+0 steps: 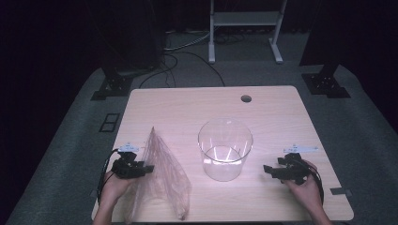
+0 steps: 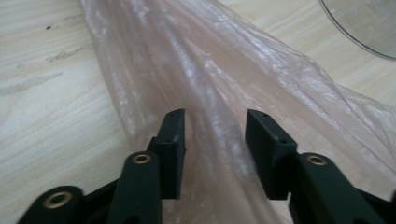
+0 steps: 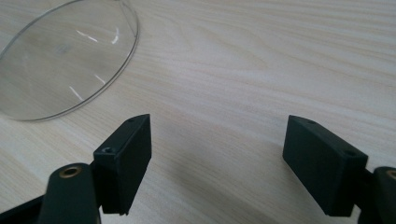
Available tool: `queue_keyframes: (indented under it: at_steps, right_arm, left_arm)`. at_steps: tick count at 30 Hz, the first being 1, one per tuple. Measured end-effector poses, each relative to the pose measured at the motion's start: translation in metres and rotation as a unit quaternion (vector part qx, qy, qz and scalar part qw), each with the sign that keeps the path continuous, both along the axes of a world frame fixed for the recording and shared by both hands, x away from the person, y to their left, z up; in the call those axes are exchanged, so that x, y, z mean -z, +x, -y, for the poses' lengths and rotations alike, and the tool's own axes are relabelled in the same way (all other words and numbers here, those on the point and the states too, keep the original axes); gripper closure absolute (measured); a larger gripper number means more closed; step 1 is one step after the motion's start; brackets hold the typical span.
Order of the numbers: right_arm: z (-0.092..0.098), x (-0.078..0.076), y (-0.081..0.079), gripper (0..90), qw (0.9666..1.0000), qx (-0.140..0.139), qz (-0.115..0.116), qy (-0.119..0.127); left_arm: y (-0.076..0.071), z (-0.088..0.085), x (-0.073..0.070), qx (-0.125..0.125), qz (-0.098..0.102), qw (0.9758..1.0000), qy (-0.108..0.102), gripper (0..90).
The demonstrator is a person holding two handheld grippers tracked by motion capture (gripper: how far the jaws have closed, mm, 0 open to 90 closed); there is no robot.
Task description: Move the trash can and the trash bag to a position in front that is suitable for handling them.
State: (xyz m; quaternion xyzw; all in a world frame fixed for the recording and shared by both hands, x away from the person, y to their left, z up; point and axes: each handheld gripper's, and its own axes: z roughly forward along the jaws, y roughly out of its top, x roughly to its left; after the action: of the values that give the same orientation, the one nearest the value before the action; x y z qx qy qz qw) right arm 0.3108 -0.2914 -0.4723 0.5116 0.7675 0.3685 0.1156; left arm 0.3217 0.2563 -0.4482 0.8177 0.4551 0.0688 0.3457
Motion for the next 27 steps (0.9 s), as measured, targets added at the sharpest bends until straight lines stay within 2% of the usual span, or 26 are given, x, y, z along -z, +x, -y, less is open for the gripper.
queue_keyframes:
  at_steps: [1,2,5,7,8,11,15,17,18,19,20,21,24,25,26,27]
  right_arm:
    - [0.0,0.0,0.0,22.9,1.0,0.0,0.0,0.0]
    - [0.001,0.0,0.0,22.9,1.0,0.001,0.001,0.001]
    - [0.002,-0.001,-0.001,22.9,1.0,0.002,0.002,0.002]
    - [0.002,-0.002,-0.001,22.9,1.0,0.001,0.003,0.003]
    - [0.002,-0.002,-0.001,22.9,1.0,0.001,0.003,0.003]
    - [0.002,-0.002,-0.002,22.9,1.0,-0.001,0.007,0.002]
    - [0.003,-0.003,-0.002,22.9,1.0,-0.002,0.007,0.003]
    - [0.003,-0.002,-0.002,22.9,1.0,-0.001,0.006,0.003]
    - [0.003,-0.002,-0.002,22.9,1.0,-0.001,0.007,0.003]
    - [0.003,-0.002,-0.002,22.9,1.0,-0.002,0.006,0.003]
    - [0.003,-0.002,-0.001,22.9,1.0,-0.003,0.007,0.002]
    - [0.002,-0.002,-0.001,22.9,1.0,-0.003,0.006,0.002]
    - [0.001,-0.002,-0.001,22.9,1.0,-0.005,0.007,-0.001]
    - [0.001,-0.002,-0.001,22.9,1.0,-0.005,0.007,-0.001]
    - [0.001,-0.001,-0.001,22.9,1.0,-0.006,0.007,-0.002]
    - [0.001,-0.001,-0.001,22.9,1.0,-0.006,0.007,-0.001]
  left_arm:
    - [0.0,0.001,-0.001,0.003,0.002,1.0,0.005,53.7]
    - [0.0,0.001,-0.004,0.002,0.005,0.9999,0.015,49.2]
    - [0.002,-0.001,-0.006,0.002,0.005,0.9999,0.015,47.3]
    - [0.004,-0.001,-0.004,-0.007,-0.008,0.9998,0.015,42.5]
    - [0.004,-0.001,-0.004,-0.007,-0.008,0.9998,0.015,41.5]
    - [0.005,0.003,0.001,0.001,-0.018,0.9996,0.024,39.7]
    - [0.005,0.007,0.005,0.011,-0.019,0.9994,0.028,35.4]
    - [0.003,0.009,0.007,0.029,-0.015,0.9991,0.028,32.1]
    - [0.003,0.01,0.007,0.042,-0.005,0.9987,0.027,30.5]
    - [0.003,0.01,0.007,0.042,-0.005,0.9987,0.027,29.0]
    - [0.005,0.011,0.004,0.055,0.001,0.9977,0.038,28.3]
    - [0.005,0.011,0.004,0.055,0.001,0.9977,0.038,25.7]
    - [0.009,0.011,-0.008,0.046,0.015,0.9972,0.057,23.7]
    - [0.009,0.012,-0.011,0.047,0.02,0.9968,0.062,23.7]
    - [0.01,0.014,-0.016,0.06,0.029,0.9951,0.073,23.7]
    - [0.01,0.014,-0.016,0.06,0.029,0.9951,0.073,23.7]
